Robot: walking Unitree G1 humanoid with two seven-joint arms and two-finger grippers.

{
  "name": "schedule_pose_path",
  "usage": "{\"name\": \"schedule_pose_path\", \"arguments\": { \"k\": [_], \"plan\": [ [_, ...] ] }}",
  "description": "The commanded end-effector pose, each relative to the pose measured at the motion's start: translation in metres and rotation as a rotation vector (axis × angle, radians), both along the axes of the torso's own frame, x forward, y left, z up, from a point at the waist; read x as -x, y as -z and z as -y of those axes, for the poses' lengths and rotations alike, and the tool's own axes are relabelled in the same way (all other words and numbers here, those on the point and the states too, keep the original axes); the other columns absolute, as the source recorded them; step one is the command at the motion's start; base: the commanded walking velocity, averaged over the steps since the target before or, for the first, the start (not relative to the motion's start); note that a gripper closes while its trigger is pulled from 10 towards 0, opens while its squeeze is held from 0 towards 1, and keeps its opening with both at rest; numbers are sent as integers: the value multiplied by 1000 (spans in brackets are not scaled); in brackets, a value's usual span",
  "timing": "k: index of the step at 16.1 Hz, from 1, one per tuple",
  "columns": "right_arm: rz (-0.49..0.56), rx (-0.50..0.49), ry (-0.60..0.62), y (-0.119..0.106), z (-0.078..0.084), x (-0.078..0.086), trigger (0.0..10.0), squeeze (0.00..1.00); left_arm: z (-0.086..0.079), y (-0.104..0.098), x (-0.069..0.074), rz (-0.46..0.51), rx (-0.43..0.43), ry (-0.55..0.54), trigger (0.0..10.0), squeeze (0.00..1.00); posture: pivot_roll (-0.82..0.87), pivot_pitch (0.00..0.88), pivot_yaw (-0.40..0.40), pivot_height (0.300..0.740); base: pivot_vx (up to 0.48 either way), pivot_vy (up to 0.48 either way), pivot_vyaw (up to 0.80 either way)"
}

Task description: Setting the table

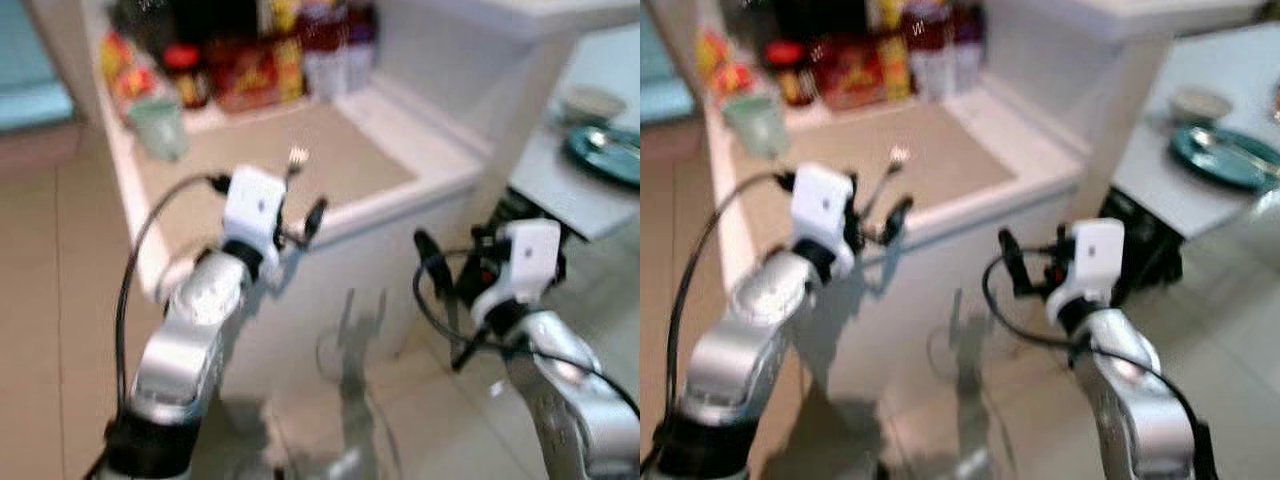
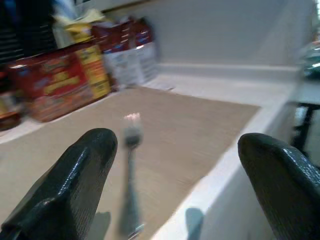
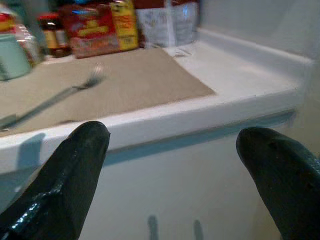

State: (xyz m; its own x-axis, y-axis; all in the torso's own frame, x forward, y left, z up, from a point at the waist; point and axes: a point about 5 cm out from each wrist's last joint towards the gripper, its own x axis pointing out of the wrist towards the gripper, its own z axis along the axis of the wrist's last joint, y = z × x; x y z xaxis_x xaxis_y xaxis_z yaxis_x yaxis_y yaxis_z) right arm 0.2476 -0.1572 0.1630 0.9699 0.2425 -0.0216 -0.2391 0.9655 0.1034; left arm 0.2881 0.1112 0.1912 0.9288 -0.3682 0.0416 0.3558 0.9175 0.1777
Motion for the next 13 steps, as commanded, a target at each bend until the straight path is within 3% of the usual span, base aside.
{"name": "schedule_pose_path", "arguments": {
  "k": [1,5,7,13],
  "plan": [
    [31,2,27,-5,3,-1,10000,0,0,0,-1,11,-15,-14,10000,0,34,17,-11,740,0,-480,413],
    [47,37,90,-5,9,-2,10000,0,-7,-3,-5,46,-45,-71,10000,0,30,19,-8,740,0,-120,0],
    [39,38,79,-4,9,-3,10000,0,-9,-6,-7,34,-9,-68,10000,0,34,22,-7,740,0,0,0],
    [28,10,47,-4,5,-3,10000,0,-10,-8,-7,26,6,-70,10000,0,36,17,-6,740,460,0,-150]
  ]
}}
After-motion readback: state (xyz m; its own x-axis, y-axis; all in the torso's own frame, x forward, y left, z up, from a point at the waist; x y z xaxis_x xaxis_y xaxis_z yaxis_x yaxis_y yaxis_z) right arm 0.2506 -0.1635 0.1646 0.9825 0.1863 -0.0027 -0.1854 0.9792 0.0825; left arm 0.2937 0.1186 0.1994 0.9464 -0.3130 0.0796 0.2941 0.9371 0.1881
